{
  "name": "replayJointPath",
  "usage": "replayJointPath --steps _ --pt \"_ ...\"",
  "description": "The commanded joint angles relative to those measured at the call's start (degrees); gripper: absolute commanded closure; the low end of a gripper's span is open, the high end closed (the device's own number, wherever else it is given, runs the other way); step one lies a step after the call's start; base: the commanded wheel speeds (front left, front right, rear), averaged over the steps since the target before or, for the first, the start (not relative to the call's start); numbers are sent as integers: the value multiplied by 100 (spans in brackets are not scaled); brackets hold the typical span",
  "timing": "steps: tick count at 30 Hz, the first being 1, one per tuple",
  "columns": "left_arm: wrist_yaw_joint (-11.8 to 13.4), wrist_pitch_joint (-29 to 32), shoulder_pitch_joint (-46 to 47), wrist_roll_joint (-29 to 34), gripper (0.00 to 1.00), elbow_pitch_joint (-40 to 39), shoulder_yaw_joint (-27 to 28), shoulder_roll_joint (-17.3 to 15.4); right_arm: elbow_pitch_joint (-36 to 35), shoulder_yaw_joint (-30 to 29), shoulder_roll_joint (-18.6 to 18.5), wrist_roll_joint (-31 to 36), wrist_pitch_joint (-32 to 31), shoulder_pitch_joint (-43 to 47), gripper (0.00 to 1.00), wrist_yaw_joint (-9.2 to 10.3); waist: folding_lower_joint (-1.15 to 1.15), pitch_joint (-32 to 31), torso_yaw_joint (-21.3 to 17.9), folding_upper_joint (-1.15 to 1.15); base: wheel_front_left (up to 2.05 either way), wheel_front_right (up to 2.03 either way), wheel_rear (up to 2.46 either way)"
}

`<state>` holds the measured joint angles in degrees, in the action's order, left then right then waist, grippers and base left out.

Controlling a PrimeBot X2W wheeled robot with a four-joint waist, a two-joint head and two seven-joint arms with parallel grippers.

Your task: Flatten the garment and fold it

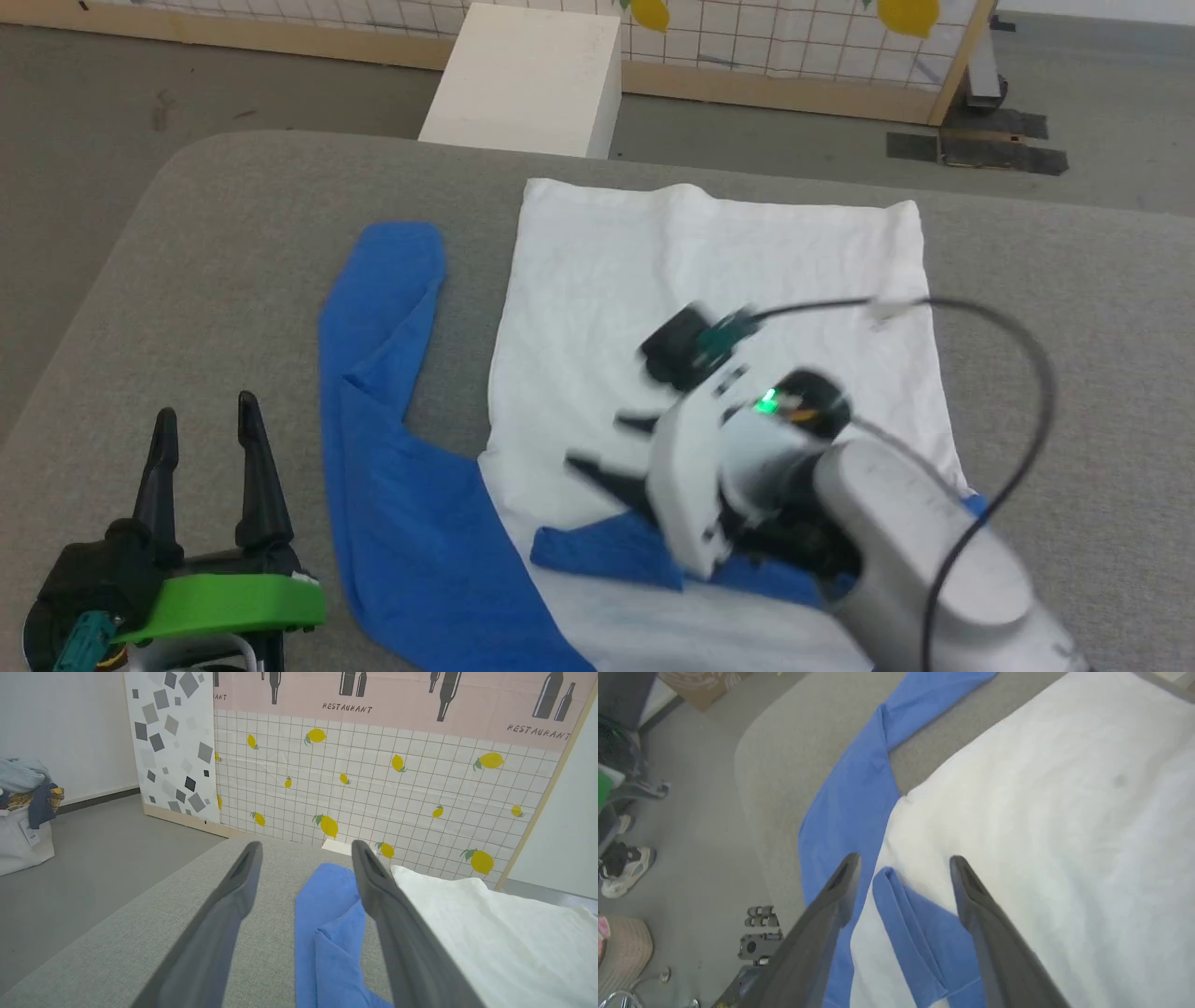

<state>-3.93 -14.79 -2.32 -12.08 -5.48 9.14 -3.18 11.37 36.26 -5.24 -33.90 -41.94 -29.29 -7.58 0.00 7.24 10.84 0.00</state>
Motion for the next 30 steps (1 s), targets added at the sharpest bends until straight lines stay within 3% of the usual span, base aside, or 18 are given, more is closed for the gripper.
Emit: replayJointPath --steps 1,10,15,16,26,30 --pt "15 -20 55 33 0 43 21 1 -107 -309 -91 3 275 -119 0 9 0 -57 -107 0 0 0 0" --pt "29 -21 141 104 0 269 33 -125 -870 -2760 -242 895 2078 373 0 9 0 -183 -554 0 0 0 0" --pt "55 6 230 117 0 421 17 -183 -1299 -3895 -185 1780 3216 1230 0 9 0 -170 -712 0 0 0 0" --pt "75 23 274 110 0 505 13 -201 -1447 -4305 -55 2136 3746 1770 0 9 0 -159 -768 0 0 0 0" --pt "100 283 463 97 0 824 -87 -283 -1298 -4909 227 2331 4710 2649 0 9 0 -81 -859 0 0 0 0" --pt "-38 618 1070 12 0 1153 -180 -521 -1315 -5021 233 2143 4830 2641 0 9 0 136 -800 0 0 0 0"
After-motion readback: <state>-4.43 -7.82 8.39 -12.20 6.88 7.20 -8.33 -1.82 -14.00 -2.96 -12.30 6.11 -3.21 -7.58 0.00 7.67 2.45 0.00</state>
